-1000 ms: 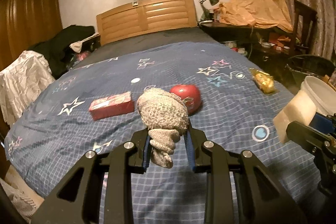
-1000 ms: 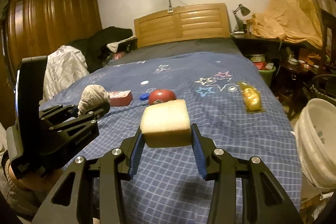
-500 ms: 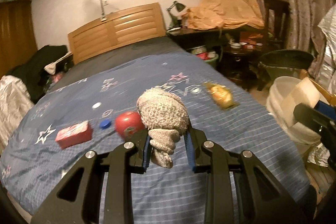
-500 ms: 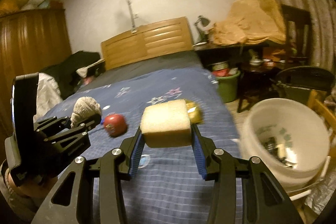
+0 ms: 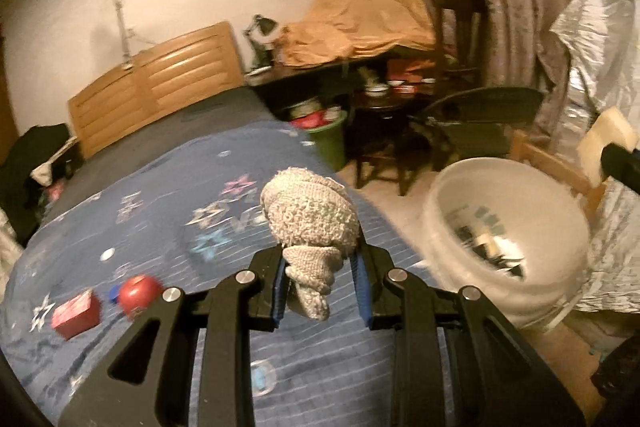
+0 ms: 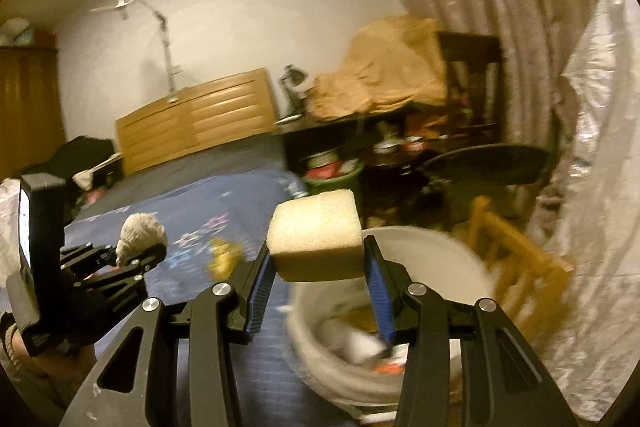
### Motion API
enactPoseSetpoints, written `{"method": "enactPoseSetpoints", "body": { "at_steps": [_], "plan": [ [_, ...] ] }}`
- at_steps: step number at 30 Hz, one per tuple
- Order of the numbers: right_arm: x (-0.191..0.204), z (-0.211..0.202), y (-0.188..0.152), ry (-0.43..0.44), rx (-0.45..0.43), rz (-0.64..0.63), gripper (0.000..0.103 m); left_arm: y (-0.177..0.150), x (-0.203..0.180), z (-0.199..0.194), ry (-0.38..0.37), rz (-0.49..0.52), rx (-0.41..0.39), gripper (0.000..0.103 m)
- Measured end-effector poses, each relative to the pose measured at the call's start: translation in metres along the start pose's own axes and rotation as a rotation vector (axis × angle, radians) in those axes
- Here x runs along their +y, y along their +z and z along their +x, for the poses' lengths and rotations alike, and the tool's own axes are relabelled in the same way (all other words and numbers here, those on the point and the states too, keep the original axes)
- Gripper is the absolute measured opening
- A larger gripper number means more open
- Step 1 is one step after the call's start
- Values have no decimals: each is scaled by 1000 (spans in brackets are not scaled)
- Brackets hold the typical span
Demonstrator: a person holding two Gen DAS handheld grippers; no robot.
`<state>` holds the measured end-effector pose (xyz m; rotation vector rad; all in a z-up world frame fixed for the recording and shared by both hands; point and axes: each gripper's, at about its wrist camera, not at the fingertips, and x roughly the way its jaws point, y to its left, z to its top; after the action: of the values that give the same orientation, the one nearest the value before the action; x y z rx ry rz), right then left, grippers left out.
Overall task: Collect trash
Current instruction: 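Lift and carry the knitted cloth and cream sponge over the white bucket, then open both tools to drop the cloth and sponge into the bucket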
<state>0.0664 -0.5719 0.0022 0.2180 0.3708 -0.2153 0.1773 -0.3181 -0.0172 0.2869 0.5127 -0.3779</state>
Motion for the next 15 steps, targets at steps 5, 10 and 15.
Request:
{"method": "enactPoseSetpoints", "body": {
  "at_steps": [5, 10, 15],
  "plan": [
    [-54, -5, 17, -87, -11, 9, 45, 29, -39, 22, -164, 13, 12, 26],
    [-86, 8, 31, -134, 17, 7, 45, 50, -77, 51, -330, 32, 52, 26],
    [-108, 47, 30, -129, 123, 27, 45, 54, -100, 84, -415, 60, 118, 26]
  ]
}}
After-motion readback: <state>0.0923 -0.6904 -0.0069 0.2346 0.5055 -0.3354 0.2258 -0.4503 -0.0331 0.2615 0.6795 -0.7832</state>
